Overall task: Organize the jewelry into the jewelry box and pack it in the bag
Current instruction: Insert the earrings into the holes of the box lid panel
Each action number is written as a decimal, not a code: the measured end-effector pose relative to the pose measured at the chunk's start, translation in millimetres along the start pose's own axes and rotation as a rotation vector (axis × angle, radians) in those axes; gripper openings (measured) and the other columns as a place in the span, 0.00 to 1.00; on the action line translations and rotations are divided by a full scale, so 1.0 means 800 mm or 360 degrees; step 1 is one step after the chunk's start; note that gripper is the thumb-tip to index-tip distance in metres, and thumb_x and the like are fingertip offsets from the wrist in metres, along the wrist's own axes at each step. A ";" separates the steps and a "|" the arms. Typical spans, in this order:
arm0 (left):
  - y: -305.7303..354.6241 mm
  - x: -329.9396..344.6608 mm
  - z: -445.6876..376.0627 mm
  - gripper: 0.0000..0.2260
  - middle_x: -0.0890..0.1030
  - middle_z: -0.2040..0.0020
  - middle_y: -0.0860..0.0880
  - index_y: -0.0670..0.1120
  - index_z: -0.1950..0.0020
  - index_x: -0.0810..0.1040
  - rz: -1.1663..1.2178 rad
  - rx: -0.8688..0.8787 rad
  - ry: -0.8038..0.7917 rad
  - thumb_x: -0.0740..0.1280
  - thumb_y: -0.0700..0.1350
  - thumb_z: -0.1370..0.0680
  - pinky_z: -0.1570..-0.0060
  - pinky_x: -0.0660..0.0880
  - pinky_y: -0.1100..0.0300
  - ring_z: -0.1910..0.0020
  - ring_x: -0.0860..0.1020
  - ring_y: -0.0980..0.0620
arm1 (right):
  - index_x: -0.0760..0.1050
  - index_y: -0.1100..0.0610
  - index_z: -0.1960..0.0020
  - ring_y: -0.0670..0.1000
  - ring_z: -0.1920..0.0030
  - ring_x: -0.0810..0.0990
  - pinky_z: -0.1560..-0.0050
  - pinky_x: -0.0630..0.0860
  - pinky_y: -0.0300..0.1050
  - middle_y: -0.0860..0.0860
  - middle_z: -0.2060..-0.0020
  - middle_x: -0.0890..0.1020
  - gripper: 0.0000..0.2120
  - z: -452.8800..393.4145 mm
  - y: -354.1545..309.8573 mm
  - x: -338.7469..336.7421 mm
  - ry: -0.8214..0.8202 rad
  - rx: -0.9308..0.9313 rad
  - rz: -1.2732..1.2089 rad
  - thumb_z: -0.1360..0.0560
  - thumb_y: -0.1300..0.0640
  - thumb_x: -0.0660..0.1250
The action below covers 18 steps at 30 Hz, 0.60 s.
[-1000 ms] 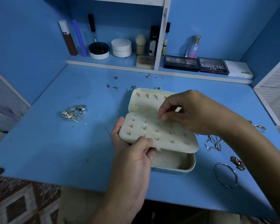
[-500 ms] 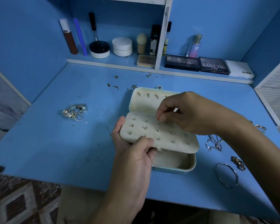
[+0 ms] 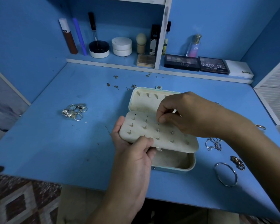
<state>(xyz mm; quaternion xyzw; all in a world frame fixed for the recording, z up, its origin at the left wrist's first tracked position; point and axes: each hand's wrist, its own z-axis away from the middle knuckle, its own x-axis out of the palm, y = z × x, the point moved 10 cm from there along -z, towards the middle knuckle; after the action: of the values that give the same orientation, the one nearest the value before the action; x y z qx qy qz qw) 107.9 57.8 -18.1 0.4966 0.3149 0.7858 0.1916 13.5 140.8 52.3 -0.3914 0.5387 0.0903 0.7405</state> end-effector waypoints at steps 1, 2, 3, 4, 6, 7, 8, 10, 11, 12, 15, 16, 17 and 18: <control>0.000 0.000 0.000 0.29 0.82 0.41 0.48 0.58 0.35 0.70 -0.0007 -0.0003 0.0007 0.58 0.26 0.24 0.58 0.81 0.60 0.48 0.81 0.50 | 0.78 0.47 0.57 0.33 0.62 0.76 0.63 0.69 0.27 0.39 0.63 0.79 0.12 0.000 -0.001 0.000 0.0001 -0.0011 -0.0001 0.21 0.62 0.65; -0.001 0.000 0.001 0.29 0.82 0.40 0.48 0.58 0.35 0.70 -0.0012 -0.0005 0.0007 0.57 0.26 0.23 0.58 0.82 0.60 0.47 0.81 0.50 | 0.78 0.47 0.57 0.32 0.63 0.76 0.63 0.68 0.26 0.39 0.64 0.78 0.12 0.001 -0.003 0.000 0.0003 -0.0022 0.0001 0.21 0.62 0.65; -0.001 0.000 0.001 0.29 0.82 0.40 0.48 0.58 0.35 0.69 -0.0014 -0.0005 0.0005 0.57 0.26 0.23 0.58 0.82 0.60 0.47 0.81 0.50 | 0.78 0.48 0.57 0.31 0.63 0.75 0.62 0.68 0.26 0.38 0.64 0.78 0.11 0.001 -0.004 0.000 0.0006 -0.0031 0.0005 0.21 0.62 0.65; -0.001 0.000 0.001 0.30 0.82 0.40 0.48 0.58 0.34 0.69 -0.0017 -0.0005 -0.0002 0.57 0.26 0.24 0.57 0.82 0.60 0.47 0.82 0.51 | 0.78 0.48 0.57 0.31 0.63 0.75 0.62 0.68 0.26 0.38 0.65 0.78 0.11 0.001 -0.004 0.000 0.0010 -0.0037 0.0010 0.21 0.62 0.65; 0.000 0.000 0.001 0.31 0.82 0.40 0.49 0.58 0.34 0.69 -0.0024 0.0001 -0.0010 0.61 0.26 0.26 0.56 0.82 0.60 0.48 0.82 0.51 | 0.78 0.47 0.57 0.32 0.61 0.75 0.61 0.67 0.26 0.38 0.64 0.78 0.11 0.000 -0.004 0.000 0.0015 -0.0040 0.0031 0.21 0.62 0.65; 0.000 0.000 0.001 0.31 0.82 0.41 0.49 0.58 0.34 0.69 -0.0025 0.0003 -0.0008 0.62 0.26 0.26 0.56 0.82 0.60 0.47 0.82 0.51 | 0.78 0.47 0.58 0.32 0.60 0.74 0.60 0.67 0.26 0.38 0.63 0.78 0.11 -0.001 -0.003 0.001 0.0010 -0.0038 0.0046 0.21 0.61 0.65; 0.000 -0.001 0.001 0.31 0.83 0.41 0.49 0.58 0.34 0.69 -0.0025 0.0003 0.0003 0.61 0.26 0.26 0.55 0.82 0.60 0.47 0.82 0.51 | 0.77 0.46 0.58 0.33 0.59 0.74 0.60 0.67 0.26 0.38 0.63 0.78 0.11 -0.001 -0.003 0.002 0.0003 -0.0037 0.0059 0.21 0.61 0.65; 0.000 -0.001 0.002 0.30 0.82 0.40 0.49 0.58 0.34 0.69 -0.0024 -0.0002 0.0021 0.58 0.26 0.24 0.55 0.82 0.60 0.45 0.82 0.50 | 0.77 0.46 0.58 0.33 0.59 0.74 0.60 0.67 0.26 0.38 0.62 0.79 0.11 -0.001 -0.002 0.003 0.0000 -0.0041 0.0072 0.21 0.60 0.66; 0.000 -0.001 0.002 0.29 0.82 0.40 0.49 0.58 0.34 0.70 -0.0024 -0.0006 0.0023 0.57 0.26 0.23 0.56 0.82 0.60 0.45 0.82 0.50 | 0.77 0.46 0.57 0.33 0.58 0.74 0.60 0.67 0.26 0.38 0.61 0.79 0.11 -0.001 -0.002 0.003 0.0002 -0.0045 0.0076 0.21 0.60 0.66; 0.000 -0.001 0.002 0.29 0.82 0.39 0.48 0.58 0.34 0.70 -0.0023 -0.0010 0.0022 0.57 0.25 0.23 0.57 0.82 0.60 0.45 0.81 0.50 | 0.77 0.46 0.57 0.34 0.58 0.74 0.59 0.68 0.27 0.38 0.61 0.79 0.10 -0.001 -0.002 0.003 0.0002 -0.0049 0.0082 0.21 0.60 0.66; 0.000 -0.001 0.002 0.31 0.82 0.39 0.48 0.58 0.34 0.70 -0.0017 -0.0010 0.0016 0.61 0.26 0.26 0.58 0.81 0.61 0.46 0.82 0.51 | 0.78 0.46 0.56 0.36 0.56 0.74 0.57 0.68 0.28 0.38 0.60 0.79 0.10 -0.001 -0.001 0.005 -0.0007 -0.0056 0.0104 0.21 0.59 0.67; 0.000 -0.002 0.002 0.31 0.82 0.38 0.48 0.58 0.34 0.70 -0.0015 -0.0006 0.0017 0.62 0.26 0.27 0.58 0.81 0.60 0.46 0.82 0.51 | 0.79 0.46 0.56 0.37 0.56 0.75 0.57 0.68 0.28 0.38 0.59 0.79 0.09 -0.001 -0.002 0.005 -0.0007 -0.0065 0.0118 0.21 0.59 0.67; 0.000 -0.002 0.002 0.31 0.82 0.38 0.48 0.58 0.34 0.70 -0.0014 -0.0002 0.0022 0.61 0.25 0.26 0.58 0.81 0.60 0.46 0.82 0.50 | 0.80 0.47 0.55 0.37 0.55 0.75 0.57 0.68 0.28 0.38 0.59 0.79 0.08 -0.001 -0.003 0.005 -0.0008 -0.0075 0.0132 0.22 0.59 0.67; 0.000 -0.002 0.002 0.31 0.81 0.38 0.47 0.58 0.34 0.70 -0.0019 -0.0001 0.0027 0.60 0.25 0.25 0.58 0.81 0.61 0.46 0.81 0.50 | 0.80 0.48 0.54 0.37 0.55 0.75 0.56 0.68 0.28 0.39 0.59 0.79 0.07 -0.001 -0.003 0.005 -0.0008 -0.0084 0.0141 0.22 0.60 0.67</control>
<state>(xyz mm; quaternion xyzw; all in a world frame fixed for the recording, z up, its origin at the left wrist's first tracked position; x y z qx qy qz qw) 110.1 56.8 -18.7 0.4879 0.3191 0.7891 0.1937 15.7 137.1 49.7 -0.3865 0.5510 0.1383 0.7266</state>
